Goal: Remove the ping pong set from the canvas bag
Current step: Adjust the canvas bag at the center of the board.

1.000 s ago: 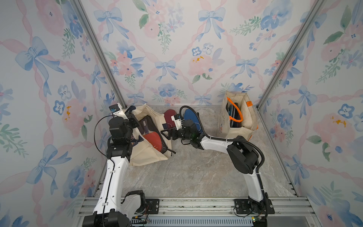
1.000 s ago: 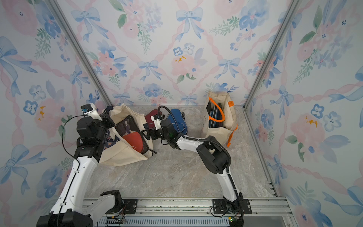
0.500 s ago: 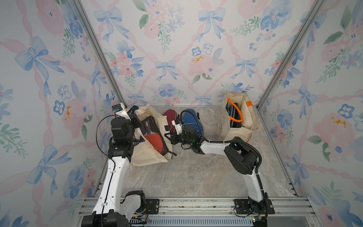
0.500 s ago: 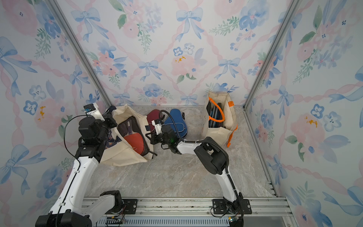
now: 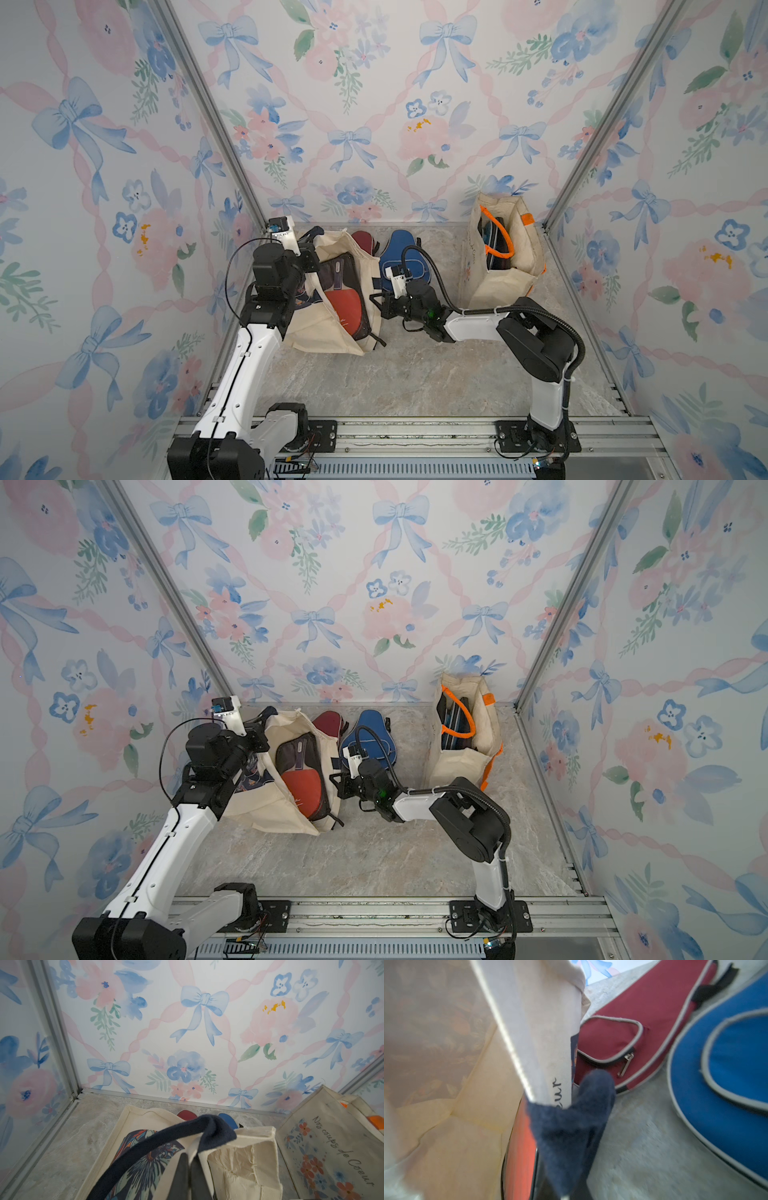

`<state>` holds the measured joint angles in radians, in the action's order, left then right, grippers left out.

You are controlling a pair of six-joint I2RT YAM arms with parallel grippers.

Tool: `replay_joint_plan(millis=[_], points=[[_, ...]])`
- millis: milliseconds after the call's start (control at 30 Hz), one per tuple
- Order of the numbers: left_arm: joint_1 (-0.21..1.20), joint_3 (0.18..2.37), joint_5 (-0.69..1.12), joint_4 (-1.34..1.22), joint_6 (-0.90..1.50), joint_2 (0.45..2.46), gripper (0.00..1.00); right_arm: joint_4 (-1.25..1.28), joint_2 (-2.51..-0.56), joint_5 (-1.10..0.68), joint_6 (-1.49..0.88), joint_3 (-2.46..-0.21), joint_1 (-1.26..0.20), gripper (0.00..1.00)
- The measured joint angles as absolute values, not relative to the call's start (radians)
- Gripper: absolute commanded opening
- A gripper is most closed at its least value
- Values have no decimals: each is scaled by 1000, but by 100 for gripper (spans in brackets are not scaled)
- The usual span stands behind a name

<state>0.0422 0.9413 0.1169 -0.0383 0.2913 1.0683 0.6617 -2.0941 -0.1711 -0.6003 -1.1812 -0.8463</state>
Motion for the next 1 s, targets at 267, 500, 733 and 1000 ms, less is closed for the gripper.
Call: replay_joint_plan(millis=[267, 500, 733, 1000], points=[[130, 943, 199, -53, 224, 1090, 0, 580, -2003, -103, -590, -1102, -842, 10], [181, 943, 253, -56, 167, 1092, 0, 576, -1938, -47, -584, -999, -832, 39], [211, 943, 275, -59, 130, 1115, 0, 579, -1798, 40, -586, -848, -835, 66], [216, 943, 270, -60, 112, 1134, 0, 579, -1568, 190, -575, -749, -899, 70]])
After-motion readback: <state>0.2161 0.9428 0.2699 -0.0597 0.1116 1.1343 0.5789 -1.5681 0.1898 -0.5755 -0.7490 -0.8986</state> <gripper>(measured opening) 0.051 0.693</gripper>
